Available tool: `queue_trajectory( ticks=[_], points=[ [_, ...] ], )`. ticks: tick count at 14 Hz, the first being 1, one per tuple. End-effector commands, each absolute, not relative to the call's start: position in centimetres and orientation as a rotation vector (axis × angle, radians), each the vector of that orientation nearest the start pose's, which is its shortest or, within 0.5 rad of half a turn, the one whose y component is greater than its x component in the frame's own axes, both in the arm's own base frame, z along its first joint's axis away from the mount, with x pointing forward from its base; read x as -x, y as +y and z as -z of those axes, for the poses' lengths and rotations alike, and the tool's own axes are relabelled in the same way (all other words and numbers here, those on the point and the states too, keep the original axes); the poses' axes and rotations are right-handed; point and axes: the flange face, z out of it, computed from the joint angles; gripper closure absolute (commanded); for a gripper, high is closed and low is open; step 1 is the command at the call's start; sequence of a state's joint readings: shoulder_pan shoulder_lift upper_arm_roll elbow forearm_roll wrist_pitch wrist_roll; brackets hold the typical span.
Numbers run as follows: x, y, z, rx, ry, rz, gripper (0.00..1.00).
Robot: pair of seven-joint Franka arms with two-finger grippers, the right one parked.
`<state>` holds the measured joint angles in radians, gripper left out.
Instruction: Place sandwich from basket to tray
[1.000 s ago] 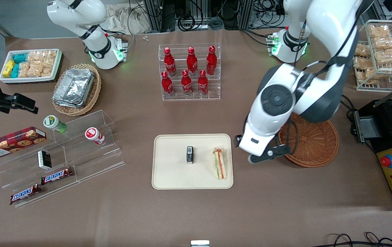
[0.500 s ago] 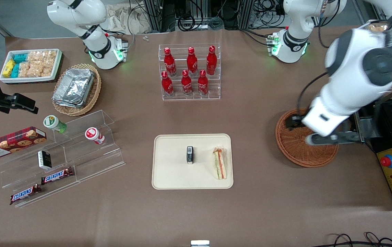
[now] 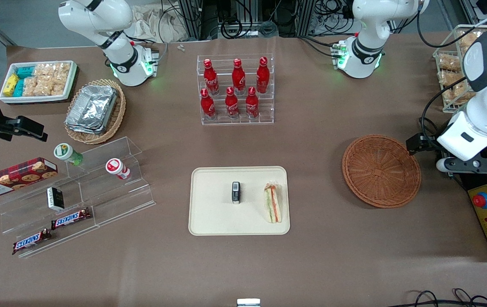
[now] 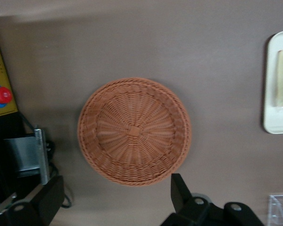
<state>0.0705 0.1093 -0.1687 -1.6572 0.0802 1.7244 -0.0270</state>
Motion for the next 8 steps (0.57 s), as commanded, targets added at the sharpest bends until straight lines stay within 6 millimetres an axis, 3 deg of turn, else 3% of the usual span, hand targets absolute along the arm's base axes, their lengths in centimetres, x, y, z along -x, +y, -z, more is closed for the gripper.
queue_trajectory(
  ticks=[1, 3, 8],
  points=[
    [-58.4, -4.7, -53.9, 3.057, 0.170, -0.024, 0.00],
    [-59.6, -4.7, -54.1, 3.056, 0.170, -0.023, 0.00],
    [-59.6, -4.6, -54.3, 3.050, 0.277, -0.053, 0.00]
  ],
)
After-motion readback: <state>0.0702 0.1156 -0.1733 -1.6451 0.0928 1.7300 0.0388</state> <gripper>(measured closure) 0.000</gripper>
